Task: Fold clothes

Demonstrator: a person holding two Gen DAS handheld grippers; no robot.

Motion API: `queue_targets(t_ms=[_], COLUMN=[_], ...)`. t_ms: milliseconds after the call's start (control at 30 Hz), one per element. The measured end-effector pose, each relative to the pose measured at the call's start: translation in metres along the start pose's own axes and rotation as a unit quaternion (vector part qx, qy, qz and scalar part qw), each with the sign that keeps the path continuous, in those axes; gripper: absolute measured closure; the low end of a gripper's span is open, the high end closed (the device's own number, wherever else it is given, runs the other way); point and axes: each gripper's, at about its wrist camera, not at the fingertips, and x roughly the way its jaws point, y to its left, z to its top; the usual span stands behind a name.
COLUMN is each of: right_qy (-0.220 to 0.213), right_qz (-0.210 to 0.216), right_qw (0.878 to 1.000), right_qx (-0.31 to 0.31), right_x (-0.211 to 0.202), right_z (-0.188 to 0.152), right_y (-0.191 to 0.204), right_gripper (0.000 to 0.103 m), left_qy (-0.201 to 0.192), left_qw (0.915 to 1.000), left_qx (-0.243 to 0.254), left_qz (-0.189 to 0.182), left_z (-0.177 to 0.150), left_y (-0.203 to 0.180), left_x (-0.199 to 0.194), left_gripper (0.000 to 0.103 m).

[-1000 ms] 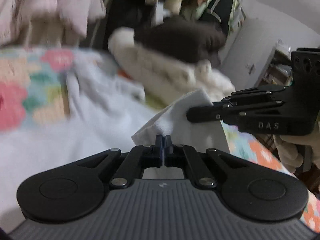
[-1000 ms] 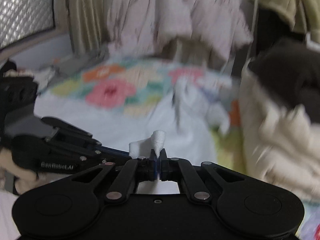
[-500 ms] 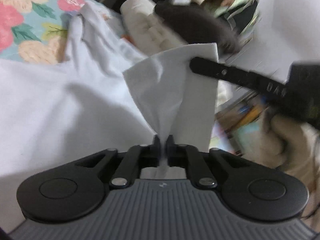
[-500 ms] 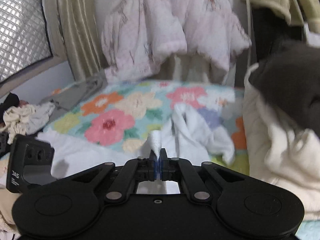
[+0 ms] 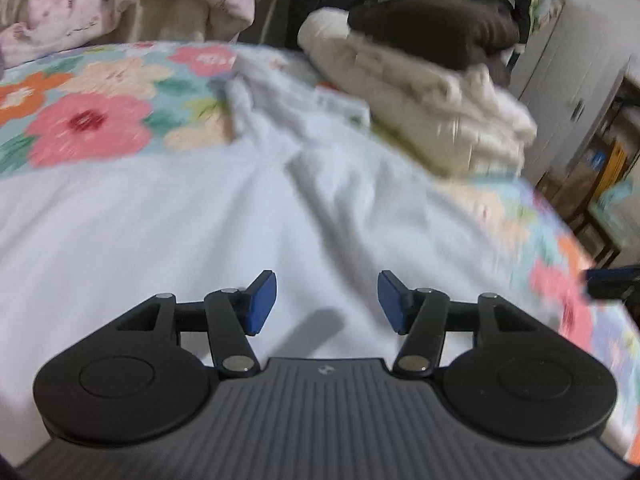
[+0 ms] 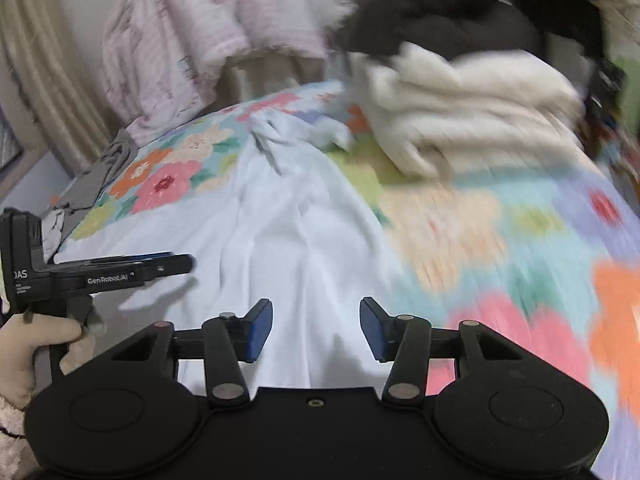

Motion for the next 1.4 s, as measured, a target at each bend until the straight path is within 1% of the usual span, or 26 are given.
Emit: queue_targets(t_ms=[33,67,100,133,167,200,300,367,467,533,600,667,733,767,833,867,900,933,1000,1067,1100,1167,1200,1267,1333,1400], right_qy=[-0.04,-0.089,-0.116,-0.104,-0.092,-0.081,-0.05,-0.022,0.013,0.025,0.046,0.069,0.075,0.076,0.066,0.06,0.055,0.051,0.043,0.04,0.04,0.042,0.04,0.022,0.008,-0.003], right_qz=[-0.051,-0.101,-0.133,-0.138,-0.143,-0.139,-0.086,-0.06,-0.041,-0.017,0.032,0.094,0.107,0.104,0.061,0.042,0.023,0.008,-0.007,-0.026,-0.038,-0.053,-0.052,-0.017,0.026,0.061], right_qw=[0.998,0.991,0.984,0.985,0.984,0.986,0.994,0.992,0.99,0.987,0.972,0.949,0.944,0.948,0.972,0.978,0.98,0.98,0.975,0.975,0.976,0.979,0.98,0.975,0.964,0.949], right_qx=[0.01,0.009,0.0,-0.023,-0.045,-0.047,0.049,0.105,0.135,0.158,0.227,0.294,0.302,0.29,0.218,0.198,0.19,0.19,0.219,0.218,0.211,0.19,0.188,0.219,0.266,0.31], right_x=[-0.019,-0.039,-0.054,-0.061,-0.067,-0.073,-0.092,-0.1,-0.106,-0.105,-0.099,-0.099,-0.11,-0.118,-0.144,-0.152,-0.157,-0.16,-0.157,-0.145,-0.139,-0.128,-0.123,-0.12,-0.116,-0.108], right_z=[-0.018,-0.038,-0.055,-0.067,-0.079,-0.089,-0.113,-0.128,-0.151,-0.164,-0.176,-0.187,-0.187,-0.186,-0.181,-0.182,-0.184,-0.187,-0.196,-0.202,-0.204,-0.203,-0.201,-0.198,-0.196,-0.192], right_y=[0.002,0.007,0.011,0.013,0.016,0.015,0.001,-0.005,-0.001,0.0,-0.01,-0.018,-0.013,-0.009,0.001,0.001,-0.001,-0.005,-0.016,-0.018,-0.017,-0.014,-0.013,-0.019,-0.031,-0.039], right_gripper=[0.049,0.048,0.046,0.045,0.044,0.044,0.043,0.043,0.043,0.042,0.042,0.042,0.042,0.042,0.042,0.041,0.04,0.04,0.04,0.04,0.04,0.04,0.04,0.04,0.04,0.04], left_qy=[0.009,0.017,0.026,0.035,0.038,0.037,0.014,0.007,0.032,0.048,0.064,0.069,0.071,0.072,0.065,0.059,0.053,0.051,0.044,0.019,0.008,0.006,0.009,0.025,0.045,0.066], left_qw=[0.9999,0.9998,0.9995,0.999,0.999,0.9991,0.997,0.9907,0.9811,0.9743,0.97,0.9713,0.9738,0.9749,0.9738,0.9722,0.9705,0.9656,0.9534,0.9458,0.9436,0.9383,0.9366,0.934,0.9366,0.9366], left_qx=[0.002,-0.007,-0.015,-0.023,-0.014,-0.001,0.057,0.091,0.131,0.162,0.185,0.185,0.178,0.174,0.179,0.185,0.19,0.2,0.222,0.242,0.253,0.282,0.296,0.31,0.299,0.29], left_qz=[0.008,0.0,-0.008,-0.016,-0.02,-0.022,-0.051,-0.101,-0.139,-0.148,-0.145,-0.134,-0.124,-0.119,-0.125,-0.131,-0.138,-0.158,-0.2,-0.216,-0.213,-0.2,-0.187,-0.176,-0.178,-0.185], left_z=[-0.007,-0.014,-0.02,-0.027,-0.029,-0.032,-0.045,-0.057,-0.074,-0.088,-0.106,-0.118,-0.125,-0.128,-0.127,-0.126,-0.125,-0.124,-0.125,-0.131,-0.134,-0.14,-0.142,-0.145,-0.145,-0.148], left_y=[0.0,-0.002,-0.004,-0.007,-0.013,-0.021,-0.049,-0.064,-0.087,-0.099,-0.102,-0.096,-0.085,-0.08,-0.076,-0.076,-0.077,-0.082,-0.094,-0.109,-0.115,-0.127,-0.132,-0.135,-0.13,-0.126], left_x=[-0.005,-0.009,-0.013,-0.017,-0.021,-0.028,-0.053,-0.066,-0.073,-0.077,-0.082,-0.089,-0.094,-0.097,-0.1,-0.102,-0.104,-0.106,-0.11,-0.111,-0.109,-0.103,-0.098,-0.09,-0.089,-0.089], left_gripper=[0.048,0.048,0.048,0.048,0.048,0.048,0.048,0.048,0.048,0.048,0.048,0.048,0.048,0.048,0.048,0.048,0.048,0.048,0.047,0.044,0.039,0.038,0.038,0.039,0.039,0.039])
